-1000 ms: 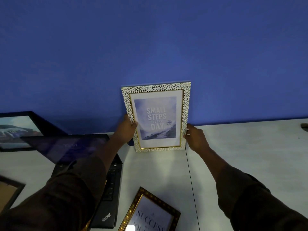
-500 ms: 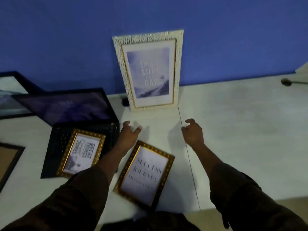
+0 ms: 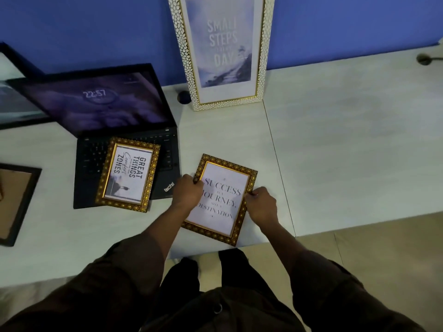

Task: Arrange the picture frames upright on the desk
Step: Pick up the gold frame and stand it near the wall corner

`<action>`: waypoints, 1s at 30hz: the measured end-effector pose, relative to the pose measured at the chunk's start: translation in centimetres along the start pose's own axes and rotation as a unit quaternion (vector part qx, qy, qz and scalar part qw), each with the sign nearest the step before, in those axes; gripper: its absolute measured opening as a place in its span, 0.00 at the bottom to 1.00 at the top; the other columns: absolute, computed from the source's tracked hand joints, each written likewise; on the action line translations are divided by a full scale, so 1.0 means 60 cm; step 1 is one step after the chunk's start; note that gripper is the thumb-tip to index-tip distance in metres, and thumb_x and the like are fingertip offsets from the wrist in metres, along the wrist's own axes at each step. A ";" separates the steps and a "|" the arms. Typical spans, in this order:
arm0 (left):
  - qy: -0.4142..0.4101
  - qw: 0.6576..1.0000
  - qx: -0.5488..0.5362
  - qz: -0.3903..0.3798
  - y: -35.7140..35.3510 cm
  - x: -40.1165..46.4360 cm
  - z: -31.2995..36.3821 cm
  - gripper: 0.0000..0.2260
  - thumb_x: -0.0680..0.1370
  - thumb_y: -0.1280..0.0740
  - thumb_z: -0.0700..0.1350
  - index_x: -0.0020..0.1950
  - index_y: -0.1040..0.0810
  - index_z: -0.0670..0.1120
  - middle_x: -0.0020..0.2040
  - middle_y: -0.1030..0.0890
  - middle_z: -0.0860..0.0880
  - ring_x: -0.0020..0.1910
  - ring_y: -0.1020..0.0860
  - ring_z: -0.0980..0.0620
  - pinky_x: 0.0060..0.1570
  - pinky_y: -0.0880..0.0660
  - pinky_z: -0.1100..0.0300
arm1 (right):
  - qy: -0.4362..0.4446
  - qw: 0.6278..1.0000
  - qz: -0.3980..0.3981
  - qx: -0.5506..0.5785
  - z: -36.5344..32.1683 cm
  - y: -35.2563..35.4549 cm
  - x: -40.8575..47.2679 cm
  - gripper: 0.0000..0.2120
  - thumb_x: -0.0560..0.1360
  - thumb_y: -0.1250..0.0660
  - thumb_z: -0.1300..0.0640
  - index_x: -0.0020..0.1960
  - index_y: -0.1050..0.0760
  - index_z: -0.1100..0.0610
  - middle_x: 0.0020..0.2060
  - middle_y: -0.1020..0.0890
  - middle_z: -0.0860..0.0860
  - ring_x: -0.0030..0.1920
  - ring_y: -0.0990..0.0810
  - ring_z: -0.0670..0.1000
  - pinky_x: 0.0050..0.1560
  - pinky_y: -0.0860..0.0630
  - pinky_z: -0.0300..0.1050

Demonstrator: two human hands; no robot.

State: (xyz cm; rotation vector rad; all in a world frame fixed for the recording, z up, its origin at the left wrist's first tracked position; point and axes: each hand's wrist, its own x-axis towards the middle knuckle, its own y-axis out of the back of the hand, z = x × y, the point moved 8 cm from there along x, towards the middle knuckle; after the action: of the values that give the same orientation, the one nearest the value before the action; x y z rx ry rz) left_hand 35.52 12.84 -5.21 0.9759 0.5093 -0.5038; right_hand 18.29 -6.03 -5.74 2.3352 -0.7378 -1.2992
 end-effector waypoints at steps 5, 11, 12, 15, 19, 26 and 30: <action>-0.007 1.000 -0.002 0.006 0.028 -0.010 -0.003 0.14 0.80 0.41 0.41 0.49 0.18 0.34 0.46 0.17 0.36 0.47 0.18 0.38 0.39 0.25 0.53 | -0.006 0.998 -0.012 0.062 -0.006 0.000 -0.003 0.14 0.82 0.40 0.46 0.45 0.27 0.55 0.37 0.23 0.48 0.38 0.24 0.47 0.40 0.28 0.45; -0.019 0.994 -0.102 0.027 0.071 -0.036 -0.025 0.07 0.81 0.37 0.43 0.54 0.20 0.45 0.49 0.19 0.47 0.46 0.21 0.49 0.43 0.27 0.58 | 0.057 0.998 0.001 0.038 -0.058 0.003 -0.022 0.19 0.83 0.44 0.47 0.39 0.28 0.56 0.35 0.22 0.51 0.36 0.25 0.50 0.34 0.33 0.44; -0.017 0.992 -0.117 0.039 0.087 -0.042 -0.036 0.07 0.81 0.37 0.44 0.55 0.20 0.46 0.49 0.19 0.47 0.45 0.22 0.49 0.41 0.28 0.58 | 0.075 0.997 0.002 0.035 -0.075 -0.003 -0.030 0.19 0.83 0.44 0.47 0.41 0.26 0.57 0.37 0.20 0.52 0.37 0.23 0.51 0.35 0.32 0.44; -0.002 0.985 -0.152 0.077 0.139 -0.057 -0.084 0.07 0.80 0.38 0.44 0.53 0.21 0.45 0.49 0.19 0.45 0.46 0.21 0.46 0.41 0.25 0.55 | 0.130 0.991 0.011 0.023 -0.135 -0.029 -0.060 0.19 0.83 0.44 0.46 0.41 0.27 0.56 0.37 0.20 0.51 0.38 0.23 0.52 0.36 0.31 0.44; -0.002 0.963 -0.245 0.111 0.236 -0.083 -0.164 0.07 0.81 0.39 0.41 0.48 0.21 0.43 0.49 0.17 0.45 0.46 0.18 0.46 0.37 0.22 0.54 | 0.197 0.980 0.010 -0.001 -0.233 -0.099 -0.122 0.17 0.83 0.44 0.47 0.38 0.29 0.52 0.37 0.20 0.50 0.39 0.22 0.52 0.37 0.32 0.44; -0.005 0.929 -0.324 0.180 0.461 -0.148 -0.381 0.06 0.76 0.38 0.43 0.42 0.22 0.48 0.43 0.16 0.45 0.45 0.17 0.43 0.51 0.18 0.43 | 0.294 0.955 -0.017 -0.028 -0.397 -0.300 -0.275 0.16 0.83 0.42 0.49 0.47 0.22 0.58 0.46 0.16 0.55 0.45 0.19 0.56 0.44 0.26 0.45; -0.010 0.904 -0.359 0.230 0.578 -0.200 -0.507 0.05 0.75 0.38 0.42 0.43 0.23 0.47 0.43 0.17 0.43 0.44 0.18 0.40 0.51 0.19 0.40 | 0.353 0.932 -0.058 -0.060 -0.491 -0.432 -0.371 0.17 0.83 0.42 0.46 0.46 0.21 0.55 0.46 0.16 0.54 0.46 0.20 0.57 0.47 0.28 0.48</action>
State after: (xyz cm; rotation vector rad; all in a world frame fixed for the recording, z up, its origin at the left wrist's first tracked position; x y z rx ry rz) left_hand 42.02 57.47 10.22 0.3479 0.3801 0.1145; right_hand 40.65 29.87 9.95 2.5072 -0.2762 -0.4352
